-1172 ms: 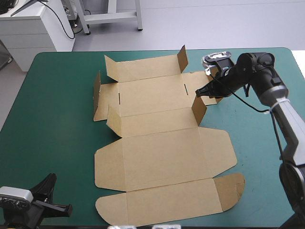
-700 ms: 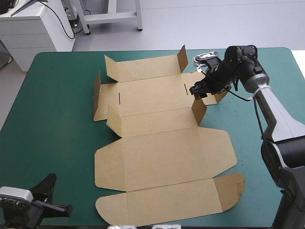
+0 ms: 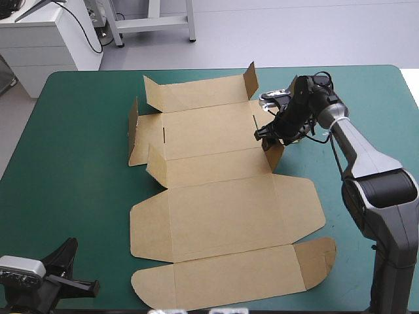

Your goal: Fold the box

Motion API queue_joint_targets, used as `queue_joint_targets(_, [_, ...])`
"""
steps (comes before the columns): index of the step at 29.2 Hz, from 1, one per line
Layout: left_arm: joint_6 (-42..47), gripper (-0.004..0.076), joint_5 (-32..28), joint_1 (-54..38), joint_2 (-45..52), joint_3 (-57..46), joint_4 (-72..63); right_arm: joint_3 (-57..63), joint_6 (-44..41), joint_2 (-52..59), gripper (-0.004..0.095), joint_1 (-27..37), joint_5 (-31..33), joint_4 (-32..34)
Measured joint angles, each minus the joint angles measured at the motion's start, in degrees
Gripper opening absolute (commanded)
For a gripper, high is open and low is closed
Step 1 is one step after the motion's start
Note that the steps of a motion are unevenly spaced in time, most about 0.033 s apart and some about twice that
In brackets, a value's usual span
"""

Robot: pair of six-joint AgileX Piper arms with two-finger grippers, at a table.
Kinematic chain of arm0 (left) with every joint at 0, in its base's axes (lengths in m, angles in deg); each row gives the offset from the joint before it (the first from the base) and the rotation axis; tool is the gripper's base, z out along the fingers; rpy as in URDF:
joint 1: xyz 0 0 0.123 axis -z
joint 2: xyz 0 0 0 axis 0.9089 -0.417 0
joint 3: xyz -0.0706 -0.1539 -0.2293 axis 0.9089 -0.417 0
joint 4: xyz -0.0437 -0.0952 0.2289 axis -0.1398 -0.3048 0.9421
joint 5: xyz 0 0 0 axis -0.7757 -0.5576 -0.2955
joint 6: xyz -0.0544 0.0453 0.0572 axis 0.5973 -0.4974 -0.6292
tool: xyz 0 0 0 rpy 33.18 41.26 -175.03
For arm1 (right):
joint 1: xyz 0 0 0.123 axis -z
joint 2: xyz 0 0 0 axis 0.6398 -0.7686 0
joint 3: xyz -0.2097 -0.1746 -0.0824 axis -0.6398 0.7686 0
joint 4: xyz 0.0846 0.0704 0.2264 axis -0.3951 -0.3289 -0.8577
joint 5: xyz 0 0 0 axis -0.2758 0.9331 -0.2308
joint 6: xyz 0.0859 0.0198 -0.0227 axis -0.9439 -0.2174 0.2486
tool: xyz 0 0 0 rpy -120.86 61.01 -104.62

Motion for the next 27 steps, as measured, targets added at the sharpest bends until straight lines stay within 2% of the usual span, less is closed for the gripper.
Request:
queue_joint_targets(2, [-0.1,-0.0008,0.0,0.0,0.0,0.0,0.0,0.0,0.0,-0.1,-0.0021,-0.8,0.0,0.0])
queue_joint_targets(8, [-0.1,-0.0008,0.0,0.0,0.0,0.0,0.0,0.0,0.1,-0.1,-0.0021,-1.5,-0.3,0.2])
queue_joint_targets(11, [-0.1,-0.0008,0.0,0.0,0.0,0.0,0.0,0.0,3.4,-0.1,-0.0021,-1.5,-0.6,0.6])
queue_joint_targets(14, [-0.1,-0.0008,0.0,0.0,0.0,0.0,0.0,0.0,10.6,-0.1,-0.0021,-1.8,-0.7,0.7])
queue_joint_targets(21, [-0.1,-0.0008,0.0,0.0,0.0,0.0,0.0,-3.9,33.5,-0.6,-0.0021,-3.3,-0.1,0.5])
queue_joint_targets(27, [-0.1,-0.0008,0.0,-0.1,0.0,0.0,0.0,-11.6,44.8,-0.6,-0.0021,-5.9,-1.5,2.3])
